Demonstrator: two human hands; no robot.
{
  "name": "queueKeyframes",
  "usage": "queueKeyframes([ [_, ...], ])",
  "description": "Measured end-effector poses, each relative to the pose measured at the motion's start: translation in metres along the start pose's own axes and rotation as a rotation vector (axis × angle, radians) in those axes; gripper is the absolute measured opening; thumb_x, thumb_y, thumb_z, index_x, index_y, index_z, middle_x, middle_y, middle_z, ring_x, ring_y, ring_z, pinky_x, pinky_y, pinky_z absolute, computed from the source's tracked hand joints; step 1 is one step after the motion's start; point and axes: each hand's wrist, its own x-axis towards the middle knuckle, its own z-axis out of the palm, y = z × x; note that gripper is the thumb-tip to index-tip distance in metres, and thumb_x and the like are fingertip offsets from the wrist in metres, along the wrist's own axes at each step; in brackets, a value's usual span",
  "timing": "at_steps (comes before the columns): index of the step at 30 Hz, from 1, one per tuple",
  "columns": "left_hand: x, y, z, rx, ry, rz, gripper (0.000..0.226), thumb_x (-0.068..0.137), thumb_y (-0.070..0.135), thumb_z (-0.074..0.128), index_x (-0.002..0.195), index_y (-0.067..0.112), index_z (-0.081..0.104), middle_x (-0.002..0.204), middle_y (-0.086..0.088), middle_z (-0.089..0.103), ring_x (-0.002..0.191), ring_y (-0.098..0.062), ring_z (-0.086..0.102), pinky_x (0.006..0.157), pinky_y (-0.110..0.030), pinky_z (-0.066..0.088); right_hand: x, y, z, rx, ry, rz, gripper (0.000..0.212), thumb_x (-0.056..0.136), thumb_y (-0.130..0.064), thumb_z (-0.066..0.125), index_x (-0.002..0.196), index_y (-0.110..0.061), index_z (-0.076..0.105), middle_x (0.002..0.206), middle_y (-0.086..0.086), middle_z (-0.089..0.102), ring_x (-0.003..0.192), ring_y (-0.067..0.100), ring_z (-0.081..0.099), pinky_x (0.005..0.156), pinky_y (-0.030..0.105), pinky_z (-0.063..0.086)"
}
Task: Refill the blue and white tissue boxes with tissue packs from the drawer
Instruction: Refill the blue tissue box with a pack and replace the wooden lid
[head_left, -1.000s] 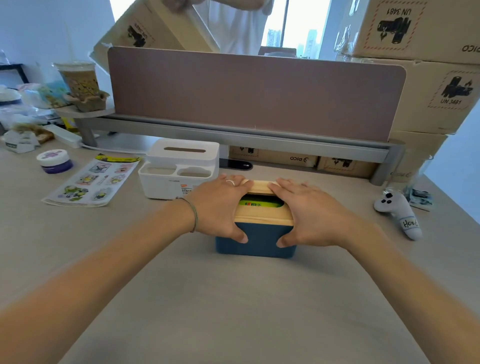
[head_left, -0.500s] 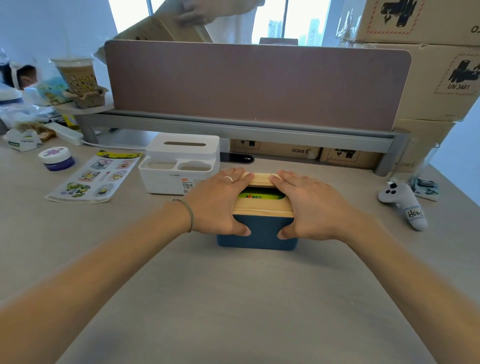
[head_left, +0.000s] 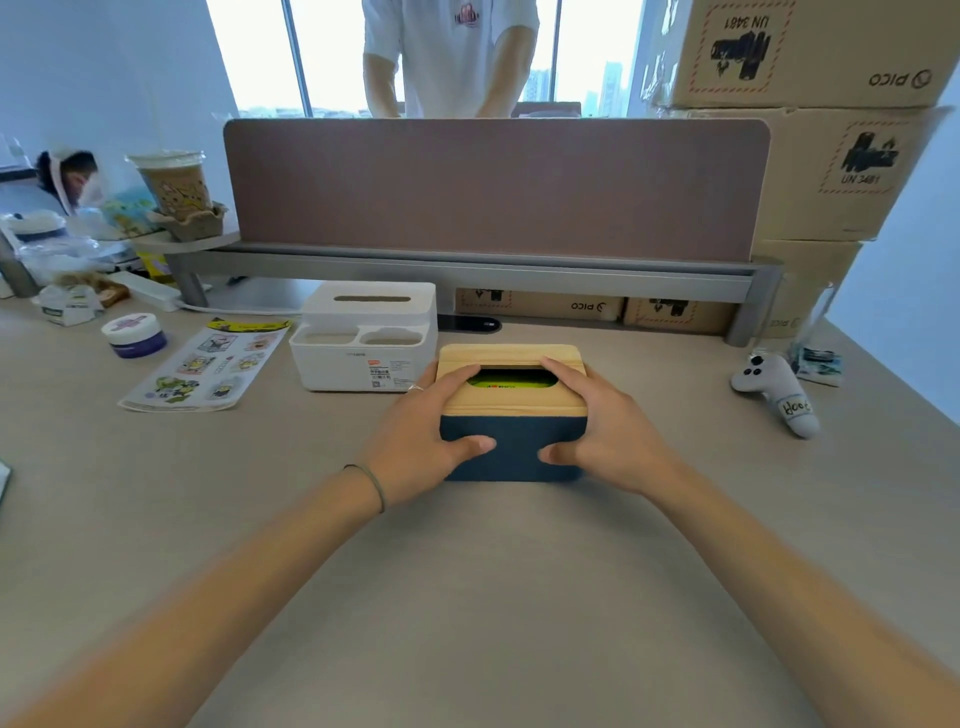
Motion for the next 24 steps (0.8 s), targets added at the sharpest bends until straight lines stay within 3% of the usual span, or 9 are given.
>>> queueKeyframes([
  [10, 0.023, 0.024, 0.014, -0.051, 0.042, 0.112, 0.063, 0.081, 0.037, 0.080, 0.134, 0.038, 0.047, 0.136, 0.011, 0.042, 0.114, -0.011, 0.045, 0.101, -0.031, 0.048, -0.005, 0.016, -0.023, -0.002, 0.106, 0.048, 0.103, 0.073, -0.023, 0.088, 0.155, -0.035, 0.027, 0.153, -0.005, 0.035, 0.133, 0.021, 0.041, 0.110, 0.041, 0.043],
  [13, 0.050, 0.037, 0.023, -0.052, 0.025, 0.150, 0.061, 0.082, 0.035, 0.080, 0.133, 0.037, 0.046, 0.142, 0.007, 0.043, 0.115, -0.014, 0.048, 0.096, -0.027, 0.050, 0.004, 0.030, -0.042, 0.015, 0.143, 0.066, 0.101, 0.072, -0.019, 0.088, 0.154, -0.034, 0.031, 0.150, -0.004, 0.038, 0.131, 0.021, 0.041, 0.108, 0.041, 0.044],
  [17, 0.089, 0.057, 0.041, -0.063, 0.030, 0.178, 0.061, 0.081, 0.036, 0.080, 0.133, 0.035, 0.048, 0.143, 0.006, 0.043, 0.117, -0.017, 0.049, 0.098, -0.028, 0.049, 0.023, 0.056, -0.070, 0.034, 0.158, 0.093, 0.098, 0.071, -0.013, 0.088, 0.151, -0.033, 0.035, 0.143, -0.004, 0.043, 0.118, 0.014, 0.040, 0.094, 0.029, 0.042],
  [21, 0.125, 0.071, 0.065, -0.076, 0.044, 0.191, 0.060, 0.081, 0.035, 0.081, 0.133, 0.032, 0.050, 0.142, 0.005, 0.044, 0.115, -0.017, 0.049, 0.098, -0.031, 0.049, 0.046, 0.088, -0.092, 0.026, 0.166, 0.090, 0.098, 0.068, -0.013, 0.089, 0.149, -0.032, 0.037, 0.146, -0.005, 0.042, 0.120, 0.013, 0.042, 0.089, 0.025, 0.042],
  [24, 0.153, 0.075, 0.080, -0.098, 0.041, 0.197, 0.060, 0.080, 0.035, 0.082, 0.132, 0.031, 0.052, 0.139, 0.005, 0.047, 0.113, -0.019, 0.051, 0.096, -0.031, 0.049, 0.062, 0.109, -0.101, 0.014, 0.179, 0.099, 0.097, 0.068, -0.013, 0.089, 0.149, -0.031, 0.038, 0.147, -0.004, 0.043, 0.116, 0.009, 0.039, 0.091, 0.024, 0.039],
])
